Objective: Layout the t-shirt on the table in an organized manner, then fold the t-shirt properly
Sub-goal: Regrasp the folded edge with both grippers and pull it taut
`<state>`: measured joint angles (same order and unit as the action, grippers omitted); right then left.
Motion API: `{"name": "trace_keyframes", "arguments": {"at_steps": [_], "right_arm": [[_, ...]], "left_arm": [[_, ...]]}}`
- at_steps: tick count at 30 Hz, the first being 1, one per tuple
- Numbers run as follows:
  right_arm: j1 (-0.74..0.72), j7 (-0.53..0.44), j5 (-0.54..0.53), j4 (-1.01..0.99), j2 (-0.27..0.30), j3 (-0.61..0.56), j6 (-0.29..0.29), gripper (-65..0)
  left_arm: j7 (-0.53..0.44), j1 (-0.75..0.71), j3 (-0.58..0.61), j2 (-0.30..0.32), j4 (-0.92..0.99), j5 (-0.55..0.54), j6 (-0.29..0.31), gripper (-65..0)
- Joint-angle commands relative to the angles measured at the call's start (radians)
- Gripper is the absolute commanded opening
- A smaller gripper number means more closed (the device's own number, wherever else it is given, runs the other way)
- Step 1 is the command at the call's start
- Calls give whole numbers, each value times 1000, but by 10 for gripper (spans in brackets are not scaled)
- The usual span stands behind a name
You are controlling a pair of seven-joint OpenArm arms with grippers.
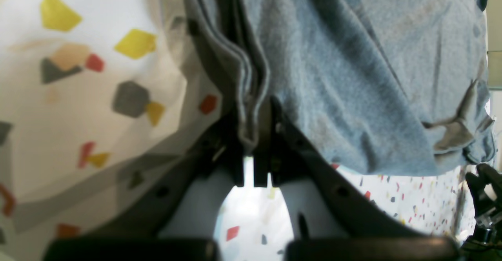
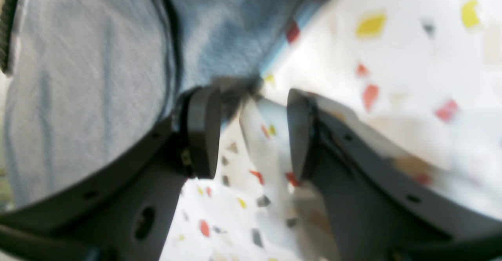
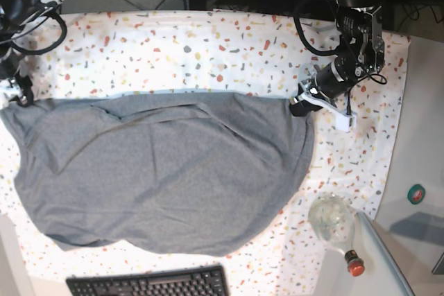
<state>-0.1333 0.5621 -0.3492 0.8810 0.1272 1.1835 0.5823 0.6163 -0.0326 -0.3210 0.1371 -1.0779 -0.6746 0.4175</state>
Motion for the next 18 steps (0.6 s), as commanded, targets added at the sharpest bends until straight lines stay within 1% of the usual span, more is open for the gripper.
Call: {"name": "trace_keyframes", "arguments": {"at_steps": [1, 8, 11, 14, 15, 18], "right_arm": [[-24, -4, -1, -23, 24, -1, 5, -378], [-93, -76, -1, -228, 121, 2, 5, -378], [-111, -110, -1, -294, 150, -1, 5, -381], [-114, -150, -1, -309, 154, -1, 3, -386], [-114, -162, -1, -309, 154, -1, -11, -386], [-111, -188, -1, -309, 154, -1, -112, -386]], "left_arm": [[-9, 9, -2, 14, -18, -7, 2, -650], [-9, -3, 6, 40, -20, -7, 2, -650], [-9, -3, 3, 40, -20, -7, 2, -650], [-9, -3, 0, 40, -20, -7, 2, -650], [-9, -3, -2, 40, -20, -7, 2, -650], [-9, -3, -4, 42, -20, -7, 2, -650]]}}
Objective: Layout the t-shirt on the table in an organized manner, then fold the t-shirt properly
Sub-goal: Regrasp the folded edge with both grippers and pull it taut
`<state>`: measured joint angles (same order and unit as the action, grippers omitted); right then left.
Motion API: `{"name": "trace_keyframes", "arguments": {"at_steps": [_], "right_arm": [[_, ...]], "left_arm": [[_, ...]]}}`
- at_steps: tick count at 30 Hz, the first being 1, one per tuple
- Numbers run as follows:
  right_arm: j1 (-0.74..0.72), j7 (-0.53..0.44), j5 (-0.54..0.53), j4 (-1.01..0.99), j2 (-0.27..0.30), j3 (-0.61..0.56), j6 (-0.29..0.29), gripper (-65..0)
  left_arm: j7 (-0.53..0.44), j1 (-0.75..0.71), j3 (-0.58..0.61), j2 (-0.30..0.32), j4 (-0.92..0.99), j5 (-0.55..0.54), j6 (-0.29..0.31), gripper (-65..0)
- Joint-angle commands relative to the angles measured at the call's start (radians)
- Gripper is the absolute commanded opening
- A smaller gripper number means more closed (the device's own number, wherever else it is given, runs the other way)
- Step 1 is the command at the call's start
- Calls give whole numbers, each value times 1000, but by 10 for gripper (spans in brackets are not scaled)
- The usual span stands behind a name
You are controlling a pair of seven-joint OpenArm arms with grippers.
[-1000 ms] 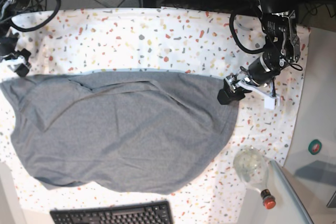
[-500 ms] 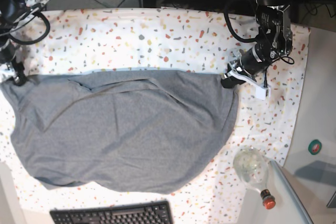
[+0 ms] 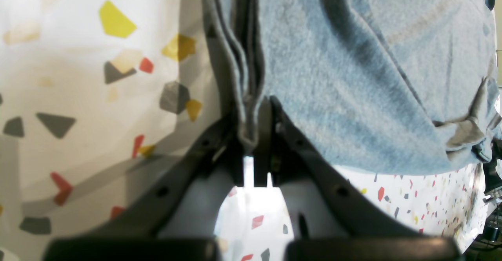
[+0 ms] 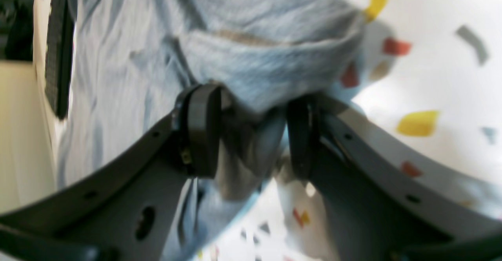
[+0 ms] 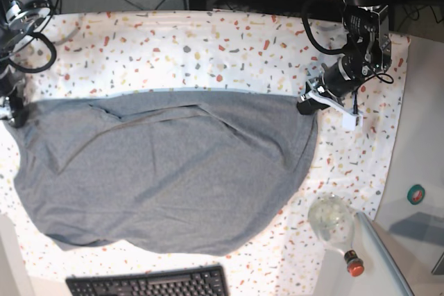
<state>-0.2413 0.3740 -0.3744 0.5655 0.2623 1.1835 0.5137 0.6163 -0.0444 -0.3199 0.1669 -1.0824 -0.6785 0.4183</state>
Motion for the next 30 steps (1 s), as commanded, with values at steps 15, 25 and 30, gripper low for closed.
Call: {"name": "trace_keyframes", "arguments": {"at_steps": [15, 25, 30], "right_arm": [[0, -40, 24, 11, 32, -32, -74, -528], [27, 285, 25, 311, 25, -53, -74, -650], [24, 422, 25, 526, 42, -254, -115, -650]], "left_arm": [[-9, 8, 5, 26, -15, -4, 1, -650], [52, -131, -3, 36, -364, 136, -62, -650], [213, -110, -5, 55, -483, 141, -74, -650]]}}
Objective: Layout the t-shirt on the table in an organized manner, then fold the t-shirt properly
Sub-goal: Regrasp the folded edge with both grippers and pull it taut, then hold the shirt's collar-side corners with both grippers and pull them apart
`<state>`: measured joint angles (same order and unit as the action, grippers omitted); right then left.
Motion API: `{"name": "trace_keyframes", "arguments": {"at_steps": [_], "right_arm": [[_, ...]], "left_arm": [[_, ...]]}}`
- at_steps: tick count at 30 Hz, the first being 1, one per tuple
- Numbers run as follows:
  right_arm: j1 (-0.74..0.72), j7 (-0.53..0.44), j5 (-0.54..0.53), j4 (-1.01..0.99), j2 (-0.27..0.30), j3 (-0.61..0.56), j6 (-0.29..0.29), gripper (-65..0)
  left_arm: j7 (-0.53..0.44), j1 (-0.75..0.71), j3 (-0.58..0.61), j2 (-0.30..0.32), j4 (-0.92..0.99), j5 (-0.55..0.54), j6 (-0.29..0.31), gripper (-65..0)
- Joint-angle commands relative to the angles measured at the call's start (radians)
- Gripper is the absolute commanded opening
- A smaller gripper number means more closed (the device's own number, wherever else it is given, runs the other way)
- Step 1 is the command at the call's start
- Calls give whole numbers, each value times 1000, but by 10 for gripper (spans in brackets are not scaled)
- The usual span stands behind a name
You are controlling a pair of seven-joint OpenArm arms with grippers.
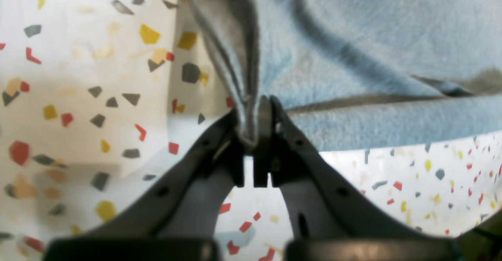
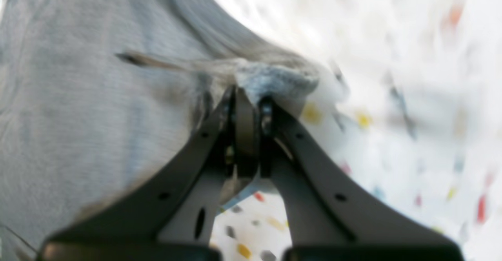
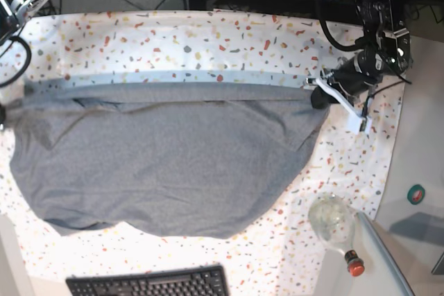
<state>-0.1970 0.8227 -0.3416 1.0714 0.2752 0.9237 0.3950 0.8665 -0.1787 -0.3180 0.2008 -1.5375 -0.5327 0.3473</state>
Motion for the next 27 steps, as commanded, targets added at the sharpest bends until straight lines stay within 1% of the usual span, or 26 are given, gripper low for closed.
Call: {"name": "trace_keyframes", "arguments": {"at_steps": [1, 3, 4, 8, 10, 12, 14, 16, 17, 19, 21, 23, 25, 27], "right_arm": [[-28, -9, -7, 48, 43, -28, -40, -650], [-77, 17, -9, 77, 62, -97, -104, -650], [-100, 25, -9, 79, 78, -134, -117, -650], [-238, 31, -9, 66, 141, -252, -124, -650], [-327, 27, -9, 20, 169, -311, -126, -650], [-421, 24, -9, -63, 204, -368, -126, -650], [-526, 1, -9, -161, 233, -427, -126, -650], [-614, -58, -9, -234, 255, -487, -126, -650], [-657, -85, -9, -265, 267, -519, -126, -650], [-730, -125, -9, -302, 292, -575, -126, -650], [-819, -161, -9, -325, 309, -625, -126, -650], [-898, -179, -9, -326, 325, -664, -126, -650], [-979, -182, -9, -323, 358, -693, -124, -650], [-1053, -182, -9, -323, 376, -711, -124, -650]], "left_arm": [[-16, 54, -7, 18, -50, -4, -4, -650], [44, 112, -7, 13, -85, -2, -6, -650], [79, 153, -2, 12, -107, -4, -6, -650], [188, 354, 4, -7, -136, 0, -66, -650], [230, 480, 16, -10, -105, 1, -67, -650], [242, 598, 73, -8, -48, 4, -69, -650], [242, 715, 133, -8, 27, 49, -80, -650], [237, 824, 179, -16, 119, 108, -80, -650], [227, 882, 201, -24, 165, 131, -80, -650], [170, 974, 224, -45, 248, 156, -80, -650], [107, 1080, 248, -56, 343, 167, -80, -650], [73, 1183, 268, -62, 432, 156, -80, -650], [64, 1280, 265, -96, 500, 156, -80, -650], [64, 1344, 245, -111, 524, 156, -80, -650]]}}
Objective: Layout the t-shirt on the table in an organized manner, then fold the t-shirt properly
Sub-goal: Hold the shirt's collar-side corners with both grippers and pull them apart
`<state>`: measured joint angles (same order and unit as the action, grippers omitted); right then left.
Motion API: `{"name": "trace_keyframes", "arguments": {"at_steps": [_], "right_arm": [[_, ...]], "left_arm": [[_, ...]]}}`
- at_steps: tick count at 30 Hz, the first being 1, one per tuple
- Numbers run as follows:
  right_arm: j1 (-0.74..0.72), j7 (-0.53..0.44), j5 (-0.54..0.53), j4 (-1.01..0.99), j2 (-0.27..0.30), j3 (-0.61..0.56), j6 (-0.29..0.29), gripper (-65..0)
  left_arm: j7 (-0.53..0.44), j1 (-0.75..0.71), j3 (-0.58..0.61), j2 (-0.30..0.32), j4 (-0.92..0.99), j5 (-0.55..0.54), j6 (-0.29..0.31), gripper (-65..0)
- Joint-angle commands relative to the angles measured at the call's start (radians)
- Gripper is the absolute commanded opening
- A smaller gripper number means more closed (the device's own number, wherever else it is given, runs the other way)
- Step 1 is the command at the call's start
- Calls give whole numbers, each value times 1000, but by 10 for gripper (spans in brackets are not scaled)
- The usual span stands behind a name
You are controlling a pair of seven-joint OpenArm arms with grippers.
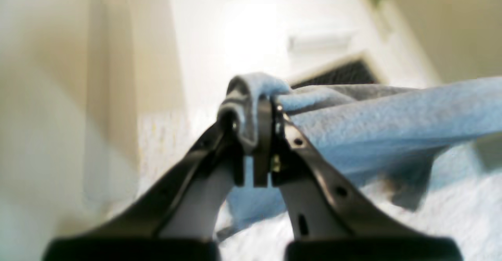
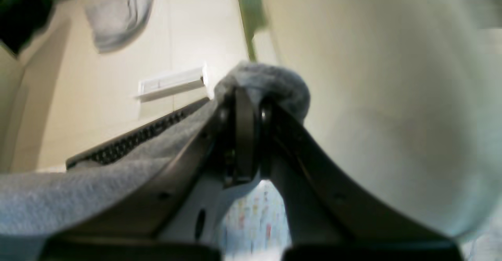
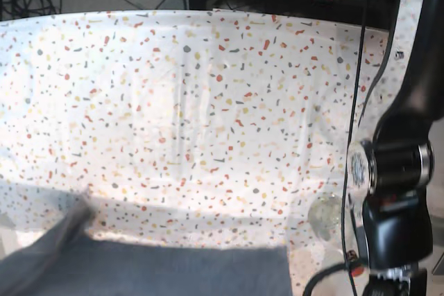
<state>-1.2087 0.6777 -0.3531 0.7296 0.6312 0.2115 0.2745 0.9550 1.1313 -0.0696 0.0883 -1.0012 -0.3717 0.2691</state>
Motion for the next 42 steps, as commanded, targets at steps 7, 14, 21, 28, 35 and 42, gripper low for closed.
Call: {"name": "trace_keyframes", "arguments": {"at_steps": [7, 14, 21, 28, 35, 42], "right_arm": [[-38, 107, -2, 43, 77, -14, 1, -650], [468, 126, -4, 250, 14, 210, 1, -650], [889, -25, -2, 269, -149, 417, 2, -650], [1142, -155, -2, 267, -241, 437, 2, -650], [1252, -183, -2, 272, -273, 497, 2, -650], [1321, -183, -2, 273, -276, 497, 2, -650]], "left_arm": [[91, -75, -25, -23, -221, -5, -1, -650], [126, -520, -22, 1, -491, 4, -1, -650], [-3, -913, -23, 31, -512, 6, -1, -650], [-81, -1177, -35, 84, -522, -3, -1, -650], [-133, -1371, -161, 87, -522, -3, -1, -650], [-184, -1463, -187, 90, -522, -3, -1, -650]]}}
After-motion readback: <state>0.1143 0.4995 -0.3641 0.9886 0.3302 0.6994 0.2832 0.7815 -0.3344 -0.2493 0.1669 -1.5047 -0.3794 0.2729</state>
